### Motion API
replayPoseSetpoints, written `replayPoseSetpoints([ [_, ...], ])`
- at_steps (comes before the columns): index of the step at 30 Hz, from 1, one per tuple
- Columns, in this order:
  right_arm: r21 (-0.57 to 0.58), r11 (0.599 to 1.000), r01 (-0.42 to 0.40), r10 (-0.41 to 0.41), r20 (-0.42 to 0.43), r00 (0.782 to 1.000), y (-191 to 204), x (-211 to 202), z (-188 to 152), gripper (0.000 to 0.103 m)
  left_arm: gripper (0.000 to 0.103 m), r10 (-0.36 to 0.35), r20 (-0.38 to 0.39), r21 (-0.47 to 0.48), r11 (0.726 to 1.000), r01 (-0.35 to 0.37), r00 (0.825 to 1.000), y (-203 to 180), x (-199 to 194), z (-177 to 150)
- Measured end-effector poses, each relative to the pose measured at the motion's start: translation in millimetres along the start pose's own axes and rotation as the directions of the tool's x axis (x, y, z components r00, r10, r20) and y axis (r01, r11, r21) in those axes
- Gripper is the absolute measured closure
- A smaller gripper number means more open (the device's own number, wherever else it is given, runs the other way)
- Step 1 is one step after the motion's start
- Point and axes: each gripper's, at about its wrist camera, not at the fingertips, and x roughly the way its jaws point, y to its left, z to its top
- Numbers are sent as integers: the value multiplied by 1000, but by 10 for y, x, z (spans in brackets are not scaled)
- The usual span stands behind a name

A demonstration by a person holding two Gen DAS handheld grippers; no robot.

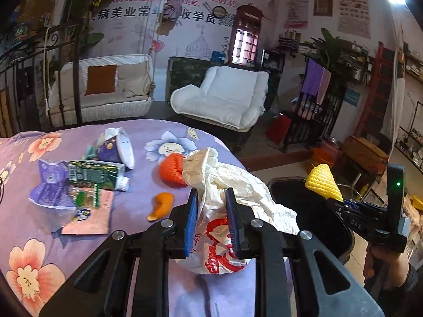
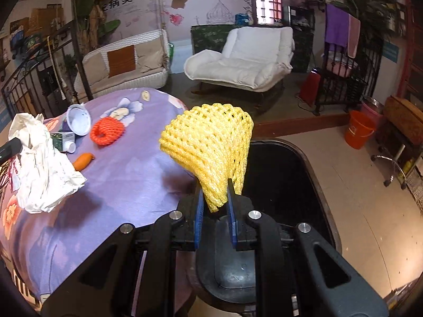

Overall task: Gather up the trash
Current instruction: 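Carry the yellow net and white bag over the black bin with both tools, then open both tools to drop the net and bag into the bin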

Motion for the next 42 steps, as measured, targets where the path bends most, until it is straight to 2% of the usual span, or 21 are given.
replayPoseSetpoints([
  [3,27,999,29,-27,-59,998,-178,150,-73,86,81,-44,-30,23,999,44,999,-201,173,-22],
  [8,108,993,46,-29,-155,987,-452,420,-239,86,81,-89,-63,70,993,93,994,-479,358,-80],
  [15,144,986,82,-48,-226,973,-572,623,-366,85,81,-102,-95,124,986,113,990,-690,516,-153],
  [18,140,984,108,-71,-247,966,-564,674,-406,60,81,-103,-107,139,983,117,989,-746,556,-184],
  [19,141,983,115,-78,-242,967,-560,667,-413,50,81,-103,-110,143,983,118,989,-760,568,-199],
  [24,159,979,130,-96,-209,973,-592,532,-424,50,81,-102,-125,177,976,123,987,-851,622,-217],
  [30,152,969,193,-178,-106,978,-668,111,-368,44,81,-133,-142,206,965,161,981,-1097,772,-147],
  [32,158,963,219,-208,-82,975,-720,-27,-365,40,81,-153,-157,216,959,185,976,-1226,847,-134],
  [37,196,947,253,-247,-55,967,-904,-285,-396,40,81,-180,-213,250,940,232,960,-1543,1082,-166],
  [42,247,928,279,-275,-52,960,-1096,-432,-432,38,81,-178,-262,290,923,253,948,-1825,1291,-248],
])
